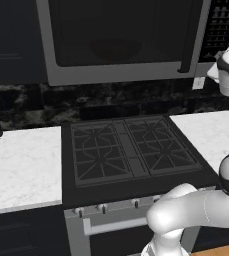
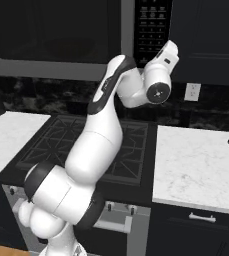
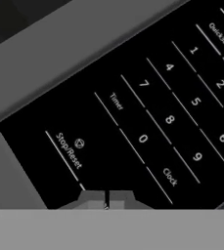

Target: Open the microwave, place the bowl with waffle inside the microwave, then close the microwave door and turn it on.

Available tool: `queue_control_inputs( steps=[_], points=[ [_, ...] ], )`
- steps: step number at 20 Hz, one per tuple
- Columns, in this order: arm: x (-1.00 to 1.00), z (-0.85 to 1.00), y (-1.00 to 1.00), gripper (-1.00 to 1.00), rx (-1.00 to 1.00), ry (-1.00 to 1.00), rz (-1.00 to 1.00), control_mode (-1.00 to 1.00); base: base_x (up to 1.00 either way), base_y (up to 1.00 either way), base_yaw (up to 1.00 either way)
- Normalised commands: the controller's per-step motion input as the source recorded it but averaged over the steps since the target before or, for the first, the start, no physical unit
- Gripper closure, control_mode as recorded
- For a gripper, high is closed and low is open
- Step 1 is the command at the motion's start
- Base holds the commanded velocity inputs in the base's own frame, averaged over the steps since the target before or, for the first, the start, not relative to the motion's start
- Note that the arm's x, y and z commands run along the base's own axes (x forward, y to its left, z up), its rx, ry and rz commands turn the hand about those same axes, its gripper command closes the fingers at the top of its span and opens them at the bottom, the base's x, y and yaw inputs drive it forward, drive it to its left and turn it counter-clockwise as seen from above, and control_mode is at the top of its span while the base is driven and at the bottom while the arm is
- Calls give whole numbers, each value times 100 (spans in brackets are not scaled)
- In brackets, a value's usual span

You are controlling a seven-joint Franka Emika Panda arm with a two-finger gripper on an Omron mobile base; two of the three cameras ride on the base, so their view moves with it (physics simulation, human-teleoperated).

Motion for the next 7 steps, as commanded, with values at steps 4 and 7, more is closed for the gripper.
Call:
queue_control_inputs(
  steps=[4,7],
  points=[
    [36,-9,0,100,-4,0,-4,-100,0,0,0],
    [42,-8,0,100,-5,3,-4,-100,0,0,0]
  ],
)
